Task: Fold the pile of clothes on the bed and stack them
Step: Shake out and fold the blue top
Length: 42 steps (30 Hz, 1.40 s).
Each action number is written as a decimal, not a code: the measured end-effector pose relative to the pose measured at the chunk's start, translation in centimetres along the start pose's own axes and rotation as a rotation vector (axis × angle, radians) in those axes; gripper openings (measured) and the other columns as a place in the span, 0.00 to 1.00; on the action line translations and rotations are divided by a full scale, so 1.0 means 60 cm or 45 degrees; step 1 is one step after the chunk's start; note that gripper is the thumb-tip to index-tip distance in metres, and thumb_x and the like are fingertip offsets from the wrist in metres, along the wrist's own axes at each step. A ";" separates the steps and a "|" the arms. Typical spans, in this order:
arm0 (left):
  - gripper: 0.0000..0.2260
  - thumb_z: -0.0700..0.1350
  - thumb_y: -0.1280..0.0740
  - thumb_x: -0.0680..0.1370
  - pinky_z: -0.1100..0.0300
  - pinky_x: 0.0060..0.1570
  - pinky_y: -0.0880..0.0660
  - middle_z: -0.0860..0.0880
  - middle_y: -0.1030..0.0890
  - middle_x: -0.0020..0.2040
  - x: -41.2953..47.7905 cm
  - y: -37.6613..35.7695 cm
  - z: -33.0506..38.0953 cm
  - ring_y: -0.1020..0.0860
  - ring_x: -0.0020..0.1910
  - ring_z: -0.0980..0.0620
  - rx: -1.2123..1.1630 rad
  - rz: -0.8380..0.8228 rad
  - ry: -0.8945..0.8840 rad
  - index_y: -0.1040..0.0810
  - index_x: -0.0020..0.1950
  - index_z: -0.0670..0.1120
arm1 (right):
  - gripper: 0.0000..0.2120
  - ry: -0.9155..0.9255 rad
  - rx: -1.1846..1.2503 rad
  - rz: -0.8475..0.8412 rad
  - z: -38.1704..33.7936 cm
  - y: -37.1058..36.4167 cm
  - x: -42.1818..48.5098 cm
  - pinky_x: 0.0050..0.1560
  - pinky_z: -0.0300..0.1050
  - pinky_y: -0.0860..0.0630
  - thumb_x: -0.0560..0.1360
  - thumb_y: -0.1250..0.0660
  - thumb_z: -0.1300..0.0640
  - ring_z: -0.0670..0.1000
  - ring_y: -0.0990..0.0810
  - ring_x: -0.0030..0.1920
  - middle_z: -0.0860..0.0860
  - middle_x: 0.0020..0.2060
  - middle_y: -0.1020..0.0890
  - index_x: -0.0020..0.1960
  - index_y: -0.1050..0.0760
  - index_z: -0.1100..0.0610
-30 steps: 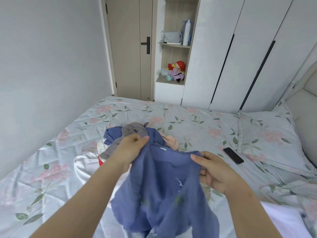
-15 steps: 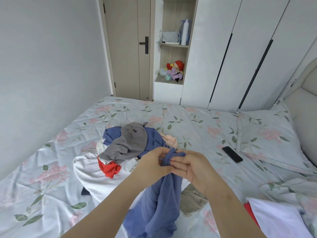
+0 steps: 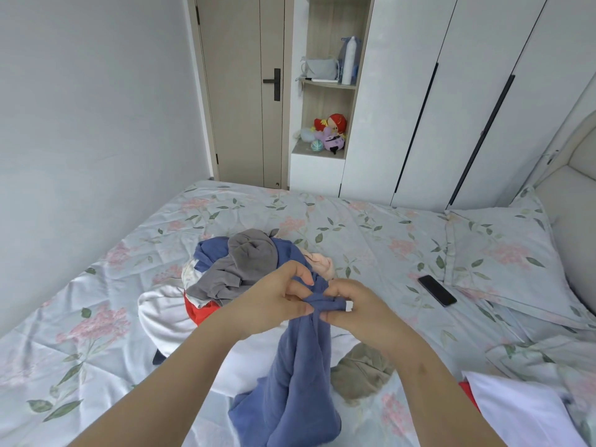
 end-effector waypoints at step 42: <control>0.05 0.41 0.27 0.73 0.64 0.48 0.26 0.52 0.18 0.41 -0.010 0.026 -0.044 0.22 0.42 0.57 0.568 0.399 -0.384 0.22 0.39 0.44 | 0.09 0.157 0.073 0.524 -0.025 0.087 0.011 0.39 0.26 0.31 0.76 0.33 0.58 0.36 0.24 0.37 0.41 0.37 0.19 0.40 0.22 0.46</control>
Point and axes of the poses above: each hand's wrist, its own x-axis towards the middle knuckle, its own y-axis out of the back of the hand, z = x × y, the point moved 5 cm from there along x, towards the middle knuckle
